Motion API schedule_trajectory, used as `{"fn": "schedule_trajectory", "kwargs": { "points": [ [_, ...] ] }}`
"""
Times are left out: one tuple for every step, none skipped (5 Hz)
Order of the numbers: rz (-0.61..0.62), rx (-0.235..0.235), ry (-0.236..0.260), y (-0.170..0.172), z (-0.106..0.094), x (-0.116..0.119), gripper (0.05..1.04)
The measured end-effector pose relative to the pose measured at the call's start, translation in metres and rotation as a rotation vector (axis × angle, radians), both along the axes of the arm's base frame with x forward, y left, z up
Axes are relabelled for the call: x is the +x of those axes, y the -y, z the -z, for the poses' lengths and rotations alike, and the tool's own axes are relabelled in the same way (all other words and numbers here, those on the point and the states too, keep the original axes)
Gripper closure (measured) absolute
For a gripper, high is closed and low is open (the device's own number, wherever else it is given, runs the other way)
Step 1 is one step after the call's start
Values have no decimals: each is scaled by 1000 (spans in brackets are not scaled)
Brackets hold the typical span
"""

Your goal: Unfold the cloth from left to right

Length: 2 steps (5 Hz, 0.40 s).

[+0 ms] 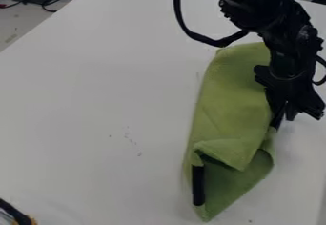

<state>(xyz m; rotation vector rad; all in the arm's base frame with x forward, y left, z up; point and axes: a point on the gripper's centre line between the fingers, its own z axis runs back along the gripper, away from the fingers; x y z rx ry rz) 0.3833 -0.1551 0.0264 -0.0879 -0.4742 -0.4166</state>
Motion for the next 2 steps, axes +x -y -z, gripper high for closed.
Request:
{"fn": "schedule_trajectory", "kwargs": {
  "points": [
    [-1, 27, 19, 3, -20, -2, 301],
    [14, 57, -10, 10, -41, -1, 85]
  ]
}}
